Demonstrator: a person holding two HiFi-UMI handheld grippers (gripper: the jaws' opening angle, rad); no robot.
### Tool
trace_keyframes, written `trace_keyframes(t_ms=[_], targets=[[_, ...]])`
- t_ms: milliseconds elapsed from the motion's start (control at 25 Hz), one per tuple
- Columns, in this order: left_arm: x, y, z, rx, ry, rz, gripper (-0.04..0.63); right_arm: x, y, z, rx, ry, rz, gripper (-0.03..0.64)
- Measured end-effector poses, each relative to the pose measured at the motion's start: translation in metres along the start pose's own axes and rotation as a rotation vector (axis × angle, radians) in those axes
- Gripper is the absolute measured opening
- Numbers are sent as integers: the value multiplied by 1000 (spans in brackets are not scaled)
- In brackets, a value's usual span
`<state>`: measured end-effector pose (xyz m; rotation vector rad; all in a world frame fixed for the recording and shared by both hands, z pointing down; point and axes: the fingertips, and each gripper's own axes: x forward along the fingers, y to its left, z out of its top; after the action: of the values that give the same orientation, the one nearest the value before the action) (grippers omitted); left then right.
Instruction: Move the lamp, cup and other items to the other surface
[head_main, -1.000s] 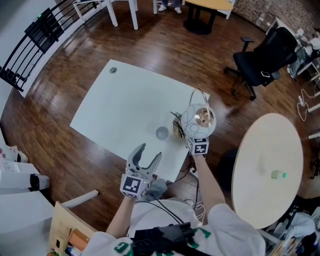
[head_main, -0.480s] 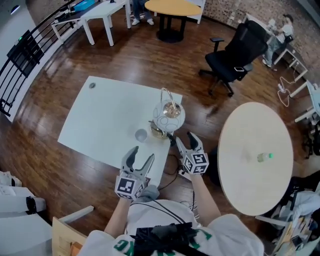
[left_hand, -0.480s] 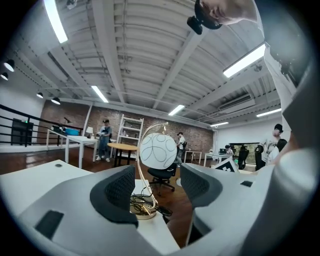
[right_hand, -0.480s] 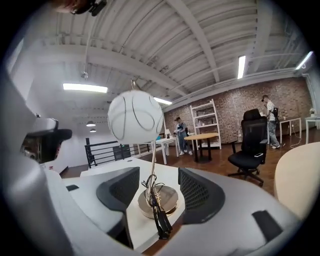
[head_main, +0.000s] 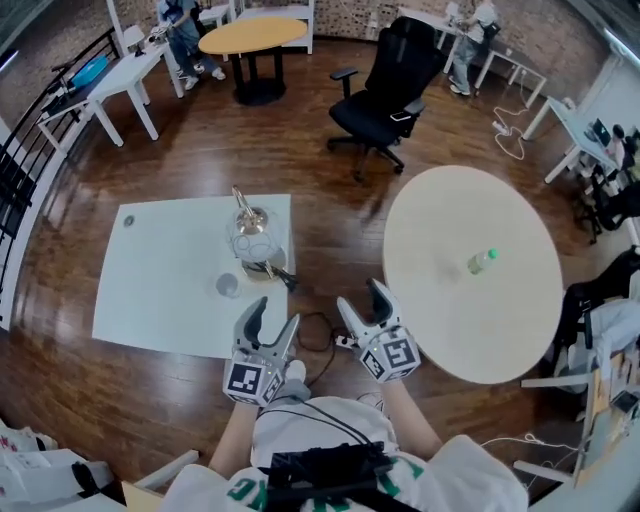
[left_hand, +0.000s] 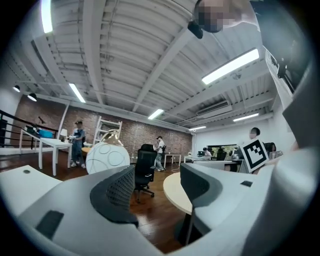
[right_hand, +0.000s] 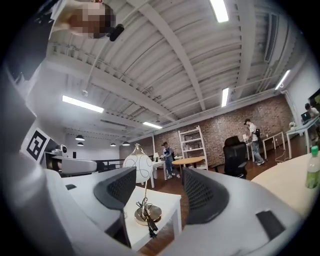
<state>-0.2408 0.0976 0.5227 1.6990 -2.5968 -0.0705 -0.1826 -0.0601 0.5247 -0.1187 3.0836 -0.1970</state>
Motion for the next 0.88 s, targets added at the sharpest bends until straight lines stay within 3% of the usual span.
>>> trace_keyframes(t_ms=[280, 640, 880], targets=[[23, -62, 16, 12, -17, -131, 268, -88, -38, 34, -98, -49, -178, 359], [47, -147, 13, 11, -9, -310, 268, -175, -69, 44, -19, -72, -322, 359], [69, -180, -6, -10, 69, -346, 262, -221, -100, 41, -25, -91, -423, 359]])
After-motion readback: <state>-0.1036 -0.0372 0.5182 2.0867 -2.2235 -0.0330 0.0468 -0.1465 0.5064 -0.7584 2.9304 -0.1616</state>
